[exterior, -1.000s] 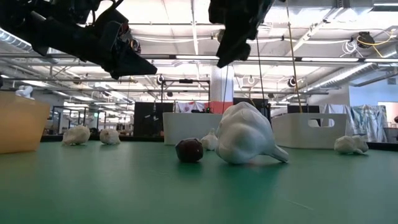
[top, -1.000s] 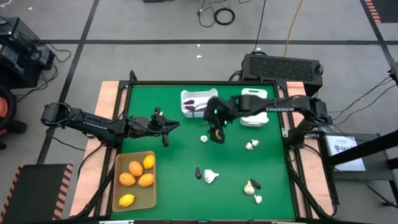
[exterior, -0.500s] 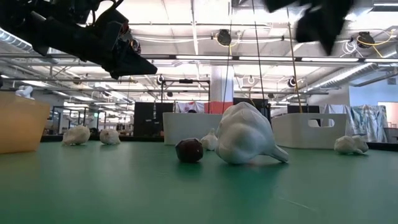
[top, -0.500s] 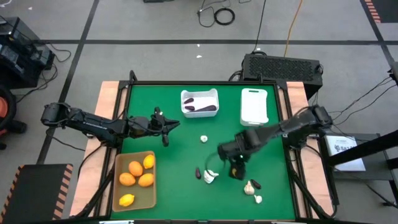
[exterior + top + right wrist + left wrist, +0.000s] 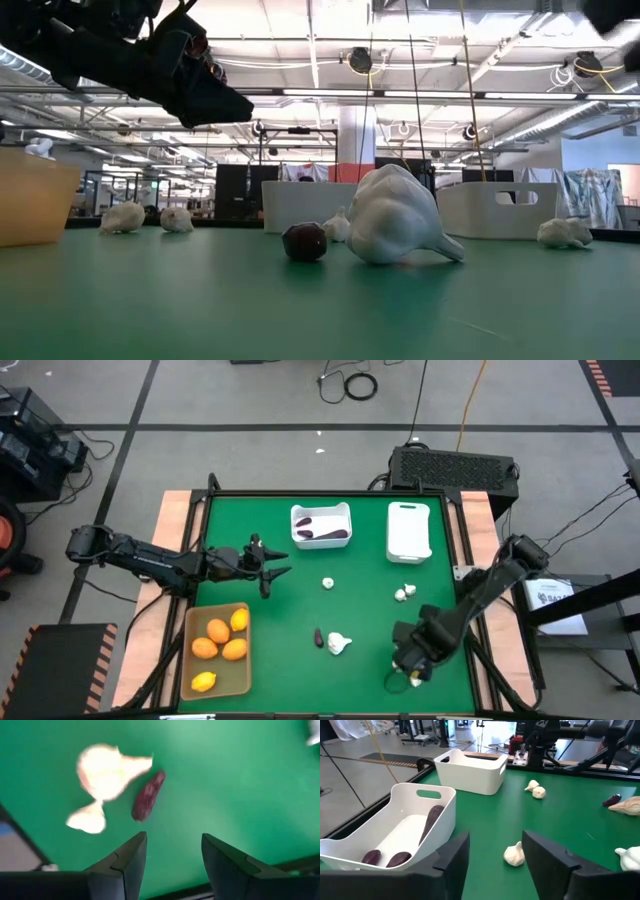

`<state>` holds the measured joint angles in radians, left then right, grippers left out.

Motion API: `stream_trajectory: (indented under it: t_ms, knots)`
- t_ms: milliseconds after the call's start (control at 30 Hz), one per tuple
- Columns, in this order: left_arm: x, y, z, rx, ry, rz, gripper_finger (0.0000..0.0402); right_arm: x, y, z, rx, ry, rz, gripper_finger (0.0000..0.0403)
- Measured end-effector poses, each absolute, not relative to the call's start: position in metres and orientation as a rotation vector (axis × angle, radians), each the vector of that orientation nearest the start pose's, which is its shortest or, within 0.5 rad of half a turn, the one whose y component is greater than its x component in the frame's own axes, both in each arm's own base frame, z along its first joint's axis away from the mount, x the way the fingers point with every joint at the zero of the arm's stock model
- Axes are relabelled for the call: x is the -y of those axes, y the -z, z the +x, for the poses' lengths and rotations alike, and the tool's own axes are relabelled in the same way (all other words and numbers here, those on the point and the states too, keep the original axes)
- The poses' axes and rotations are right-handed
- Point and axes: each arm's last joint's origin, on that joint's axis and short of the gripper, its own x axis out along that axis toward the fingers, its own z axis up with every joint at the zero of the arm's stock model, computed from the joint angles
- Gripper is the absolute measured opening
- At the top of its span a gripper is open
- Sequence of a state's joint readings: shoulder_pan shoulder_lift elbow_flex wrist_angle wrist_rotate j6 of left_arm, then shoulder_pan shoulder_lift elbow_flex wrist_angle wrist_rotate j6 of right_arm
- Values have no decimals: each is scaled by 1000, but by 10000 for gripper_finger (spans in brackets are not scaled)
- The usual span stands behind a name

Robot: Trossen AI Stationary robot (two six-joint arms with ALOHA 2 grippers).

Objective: Sort produce into baskets
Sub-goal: Put the violet eggplant into the left white bin

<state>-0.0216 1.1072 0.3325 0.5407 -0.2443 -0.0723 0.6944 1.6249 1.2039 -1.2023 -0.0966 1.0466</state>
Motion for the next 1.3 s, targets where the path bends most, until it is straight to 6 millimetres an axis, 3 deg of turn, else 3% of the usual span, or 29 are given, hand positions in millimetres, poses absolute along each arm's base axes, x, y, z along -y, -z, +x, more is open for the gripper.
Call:
stream_trajectory:
  t_ms: [133, 267, 700, 1300]
  knots:
    - [-2, -189, 212, -224, -230, -42, 203, -189, -196, 199, -1636, 194, 280, 180]
    - [-2, -189, 212, -221, -233, -65, 204, -194, -179, 194, -1605, 151, 311, 180]
    - [-3, -189, 212, -223, -234, -66, 204, -200, -171, 198, -1568, 163, 395, 180]
    - [-3, -189, 212, -225, -234, -65, 204, -204, -146, 203, -1604, 238, 332, 173]
